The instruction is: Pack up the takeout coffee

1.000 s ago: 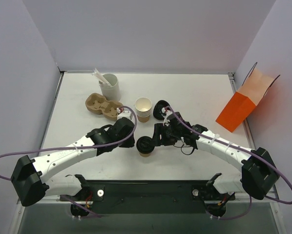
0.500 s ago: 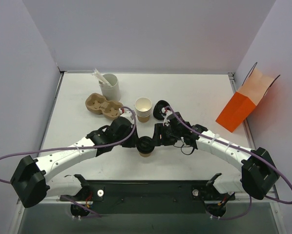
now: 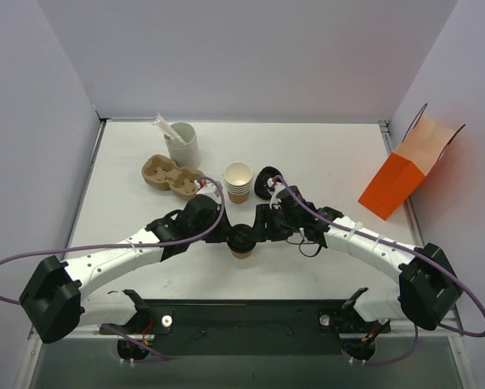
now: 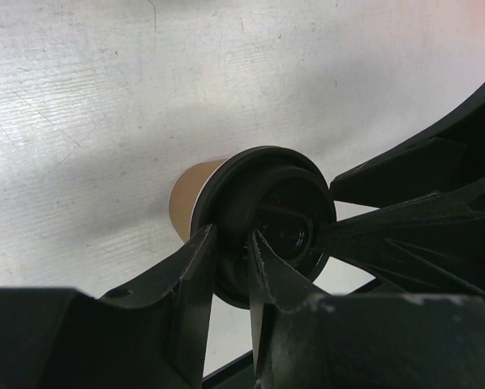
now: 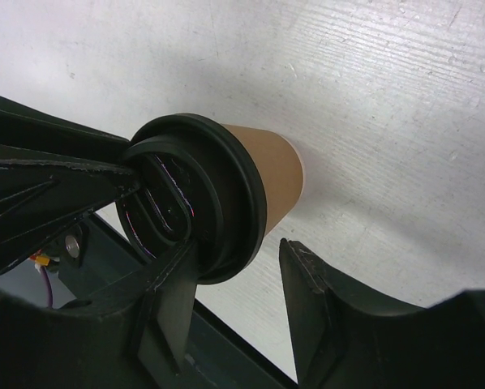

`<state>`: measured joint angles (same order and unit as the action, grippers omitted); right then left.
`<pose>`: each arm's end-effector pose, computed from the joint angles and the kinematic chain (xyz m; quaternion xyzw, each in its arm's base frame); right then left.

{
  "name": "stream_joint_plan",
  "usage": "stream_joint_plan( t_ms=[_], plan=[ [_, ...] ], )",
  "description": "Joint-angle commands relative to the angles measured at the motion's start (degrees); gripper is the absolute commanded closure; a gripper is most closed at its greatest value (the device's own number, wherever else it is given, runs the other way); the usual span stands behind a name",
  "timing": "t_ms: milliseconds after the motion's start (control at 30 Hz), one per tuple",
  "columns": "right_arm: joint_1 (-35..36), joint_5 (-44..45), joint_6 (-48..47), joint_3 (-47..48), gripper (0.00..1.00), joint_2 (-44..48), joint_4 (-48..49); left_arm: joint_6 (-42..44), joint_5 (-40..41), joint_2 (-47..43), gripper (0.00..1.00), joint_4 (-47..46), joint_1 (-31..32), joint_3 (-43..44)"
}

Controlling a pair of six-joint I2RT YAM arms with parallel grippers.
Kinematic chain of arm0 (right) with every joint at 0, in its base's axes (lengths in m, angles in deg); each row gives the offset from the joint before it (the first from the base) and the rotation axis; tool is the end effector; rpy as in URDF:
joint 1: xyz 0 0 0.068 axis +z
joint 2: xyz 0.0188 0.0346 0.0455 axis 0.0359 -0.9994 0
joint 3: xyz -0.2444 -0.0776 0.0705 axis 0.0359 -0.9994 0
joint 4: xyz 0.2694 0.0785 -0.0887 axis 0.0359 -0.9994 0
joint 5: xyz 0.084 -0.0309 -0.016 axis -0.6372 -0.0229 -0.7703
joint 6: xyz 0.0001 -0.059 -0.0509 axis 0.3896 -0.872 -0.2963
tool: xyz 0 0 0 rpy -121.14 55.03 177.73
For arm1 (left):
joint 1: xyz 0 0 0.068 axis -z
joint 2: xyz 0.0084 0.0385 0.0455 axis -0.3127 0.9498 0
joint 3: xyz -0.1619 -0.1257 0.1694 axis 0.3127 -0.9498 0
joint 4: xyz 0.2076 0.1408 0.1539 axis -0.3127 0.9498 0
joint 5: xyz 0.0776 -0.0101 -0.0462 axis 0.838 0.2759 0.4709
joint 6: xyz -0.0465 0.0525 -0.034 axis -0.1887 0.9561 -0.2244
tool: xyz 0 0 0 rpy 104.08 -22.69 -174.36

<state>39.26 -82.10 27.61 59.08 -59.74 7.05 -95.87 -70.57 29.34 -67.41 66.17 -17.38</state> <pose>0.2418 0.2426 0.1957 -0.1448 0.8584 0.4033 0.2821 0.2169 -0.2321 0.1932 0.0172 0.9100 -0.2698 0.3144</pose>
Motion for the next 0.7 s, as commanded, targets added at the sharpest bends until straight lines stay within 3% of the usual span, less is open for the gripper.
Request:
stream_joint_plan(
  t_ms=[0,333,667],
  plan=[
    [0.16,2.30,-0.87,-1.44,0.56,-1.57,-0.49,0.15,3.31,2.18,0.68,5.63,-0.13,-2.83],
    [0.08,3.62,1.58,-5.14,0.58,-0.70,1.80,-0.56,4.36,6.40,0.68,5.89,-0.04,-5.64],
    [-3.35,-1.39,3.26,1.63,0.55,6.32,-1.98,3.58,5.16,6.76,0.69,5.54,0.22,-4.68]
  ],
)
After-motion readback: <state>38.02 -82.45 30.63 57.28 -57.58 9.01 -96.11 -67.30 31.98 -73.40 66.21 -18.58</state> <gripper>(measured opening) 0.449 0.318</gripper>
